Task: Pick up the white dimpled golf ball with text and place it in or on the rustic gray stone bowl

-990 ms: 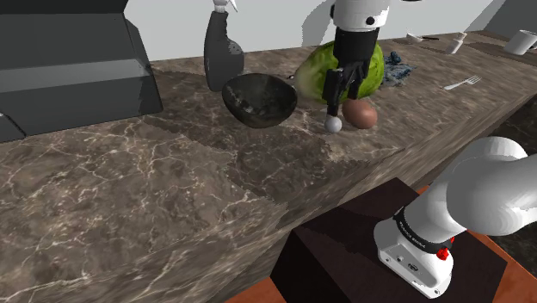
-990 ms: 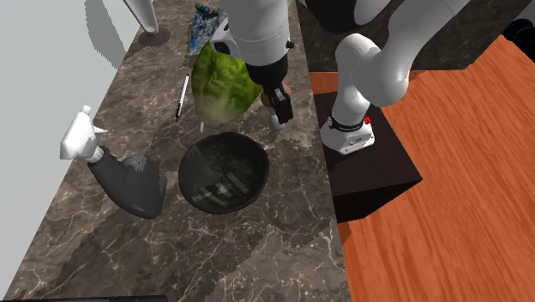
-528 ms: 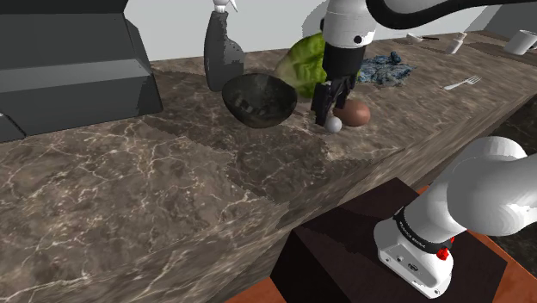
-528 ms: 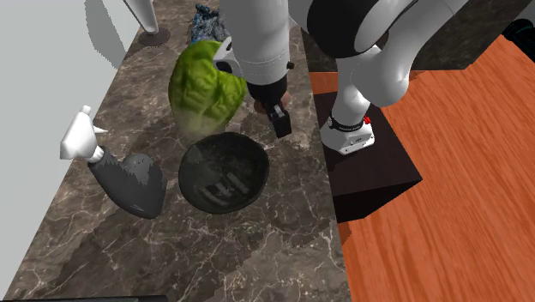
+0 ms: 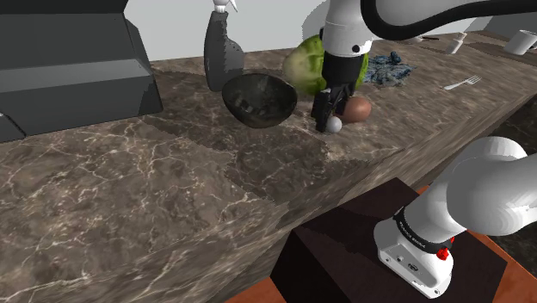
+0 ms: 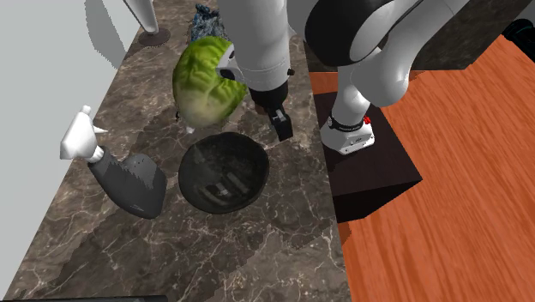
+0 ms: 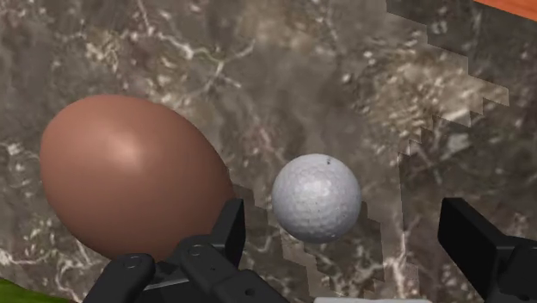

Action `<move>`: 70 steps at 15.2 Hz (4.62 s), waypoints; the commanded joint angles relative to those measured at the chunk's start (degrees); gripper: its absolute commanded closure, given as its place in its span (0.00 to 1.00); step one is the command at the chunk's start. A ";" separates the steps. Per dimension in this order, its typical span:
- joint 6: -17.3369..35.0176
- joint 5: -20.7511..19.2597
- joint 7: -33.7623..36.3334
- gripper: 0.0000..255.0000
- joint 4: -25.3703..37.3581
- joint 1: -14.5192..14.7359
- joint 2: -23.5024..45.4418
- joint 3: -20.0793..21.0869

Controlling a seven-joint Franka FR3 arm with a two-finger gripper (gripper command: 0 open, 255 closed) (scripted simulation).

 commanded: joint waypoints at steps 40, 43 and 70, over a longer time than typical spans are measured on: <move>-21.82 -2.37 0.08 1.00 22.62 -1.29 2.13 -1.67; -20.75 -2.04 2.63 1.00 27.97 -1.27 8.49 0.52; -10.58 -5.38 12.59 1.00 41.60 0.69 32.78 7.47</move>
